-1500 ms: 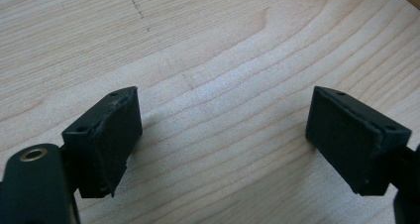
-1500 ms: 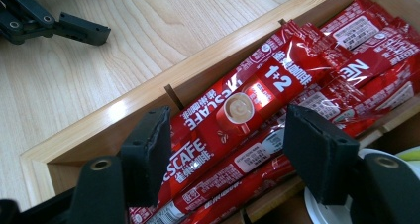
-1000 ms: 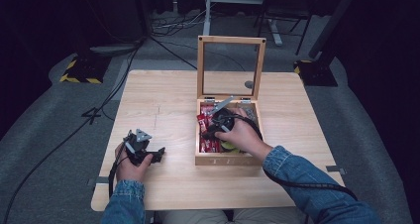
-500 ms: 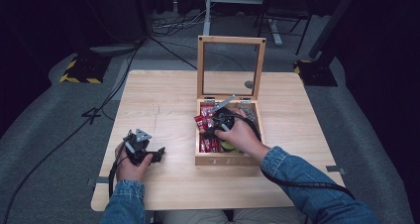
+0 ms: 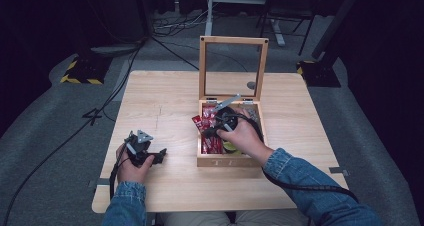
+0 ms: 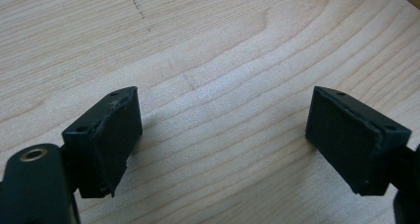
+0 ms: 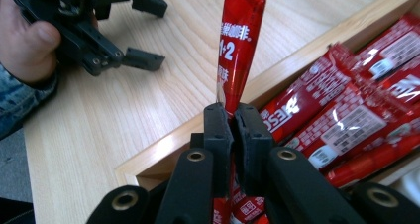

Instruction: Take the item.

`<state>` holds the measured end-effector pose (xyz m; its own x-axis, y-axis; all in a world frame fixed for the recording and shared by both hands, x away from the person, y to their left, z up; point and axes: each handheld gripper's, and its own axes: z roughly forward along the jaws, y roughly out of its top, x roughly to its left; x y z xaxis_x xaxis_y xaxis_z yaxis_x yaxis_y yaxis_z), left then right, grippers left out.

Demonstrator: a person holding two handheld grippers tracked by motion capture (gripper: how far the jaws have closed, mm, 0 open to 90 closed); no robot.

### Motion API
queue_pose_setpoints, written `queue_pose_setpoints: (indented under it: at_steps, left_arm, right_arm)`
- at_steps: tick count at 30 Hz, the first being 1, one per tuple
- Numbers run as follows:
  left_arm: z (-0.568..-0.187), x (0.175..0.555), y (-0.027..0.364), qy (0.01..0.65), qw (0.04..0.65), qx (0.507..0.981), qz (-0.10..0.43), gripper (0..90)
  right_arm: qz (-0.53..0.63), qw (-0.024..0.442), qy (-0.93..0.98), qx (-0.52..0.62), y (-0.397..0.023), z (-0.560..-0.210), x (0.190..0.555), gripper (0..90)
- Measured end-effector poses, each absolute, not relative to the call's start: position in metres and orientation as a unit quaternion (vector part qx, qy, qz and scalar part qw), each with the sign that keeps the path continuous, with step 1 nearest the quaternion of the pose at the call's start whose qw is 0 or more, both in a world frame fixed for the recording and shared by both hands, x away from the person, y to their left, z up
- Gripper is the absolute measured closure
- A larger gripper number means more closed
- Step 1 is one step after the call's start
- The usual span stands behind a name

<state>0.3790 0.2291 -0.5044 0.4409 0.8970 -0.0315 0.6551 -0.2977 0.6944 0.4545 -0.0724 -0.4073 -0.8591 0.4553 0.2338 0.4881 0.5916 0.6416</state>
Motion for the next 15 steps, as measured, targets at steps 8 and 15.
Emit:
queue_pose_setpoints:
  at_steps: [8,15]
  left_arm:
    - [-0.504,0.379,0.229,0.495,0.326,0.784,0.186,14.6]
    - [-0.504,0.379,0.229,0.495,0.325,0.784,0.185,14.6]
  right_arm:
    - [-0.39,0.013,-0.882,-0.265,-0.081,-0.388,0.455,85.4]
    - [-0.409,-0.003,-0.873,-0.266,-0.092,-0.372,0.456,85.5]
